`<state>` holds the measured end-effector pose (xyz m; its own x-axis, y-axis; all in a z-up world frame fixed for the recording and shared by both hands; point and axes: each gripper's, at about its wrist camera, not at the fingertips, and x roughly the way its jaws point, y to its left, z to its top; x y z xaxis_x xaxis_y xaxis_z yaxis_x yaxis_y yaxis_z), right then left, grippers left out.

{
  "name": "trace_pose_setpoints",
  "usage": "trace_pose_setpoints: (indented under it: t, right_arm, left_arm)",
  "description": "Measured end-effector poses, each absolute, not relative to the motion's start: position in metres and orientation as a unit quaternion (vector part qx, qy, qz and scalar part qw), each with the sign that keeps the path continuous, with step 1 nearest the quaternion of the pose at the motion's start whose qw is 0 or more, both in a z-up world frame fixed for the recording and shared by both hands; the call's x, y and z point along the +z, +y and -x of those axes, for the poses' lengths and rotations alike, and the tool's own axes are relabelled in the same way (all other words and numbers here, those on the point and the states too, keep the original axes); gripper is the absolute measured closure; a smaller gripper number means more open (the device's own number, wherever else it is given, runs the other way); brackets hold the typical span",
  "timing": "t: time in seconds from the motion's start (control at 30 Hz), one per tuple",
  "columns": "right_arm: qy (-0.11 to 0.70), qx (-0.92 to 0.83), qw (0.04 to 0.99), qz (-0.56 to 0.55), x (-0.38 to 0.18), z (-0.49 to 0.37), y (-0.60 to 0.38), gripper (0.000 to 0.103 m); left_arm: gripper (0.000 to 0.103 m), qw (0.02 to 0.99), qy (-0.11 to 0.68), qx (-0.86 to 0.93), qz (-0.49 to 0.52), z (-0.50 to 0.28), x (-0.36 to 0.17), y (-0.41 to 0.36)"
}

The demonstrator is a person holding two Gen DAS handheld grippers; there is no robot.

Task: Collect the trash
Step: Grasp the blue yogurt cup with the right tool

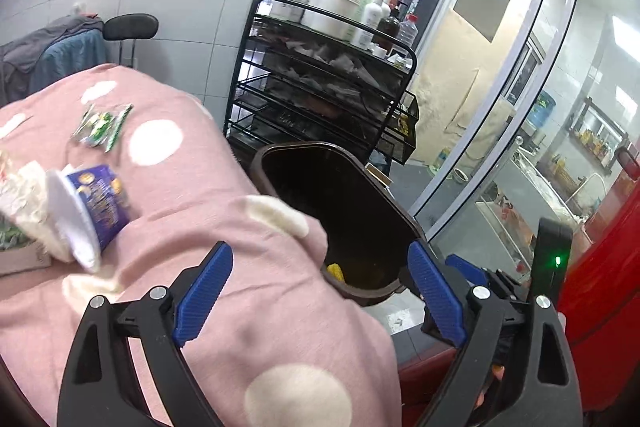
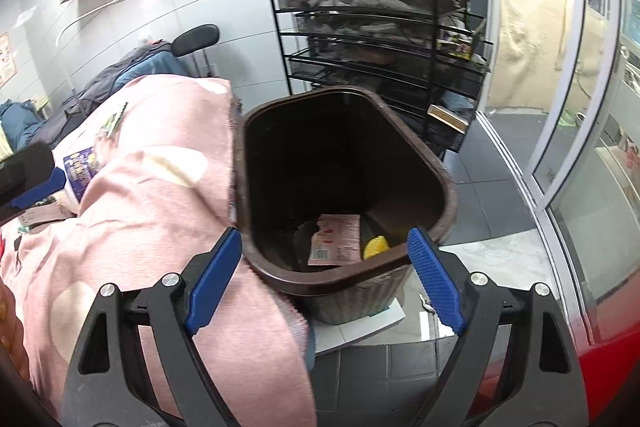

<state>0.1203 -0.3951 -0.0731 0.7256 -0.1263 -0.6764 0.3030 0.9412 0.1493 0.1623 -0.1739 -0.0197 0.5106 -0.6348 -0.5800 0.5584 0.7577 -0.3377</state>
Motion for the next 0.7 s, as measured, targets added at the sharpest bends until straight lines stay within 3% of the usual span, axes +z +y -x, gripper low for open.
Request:
trace_pose_setpoints:
  t: [0.7]
  right_arm:
    - [0.385, 0.123, 0.912, -0.071, -0.042, -0.192, -0.269, 0.017]
  left_arm:
    - [0.014, 0.901, 0.348, -0.233, 0.112, -0.144, -0.033, -0.037]
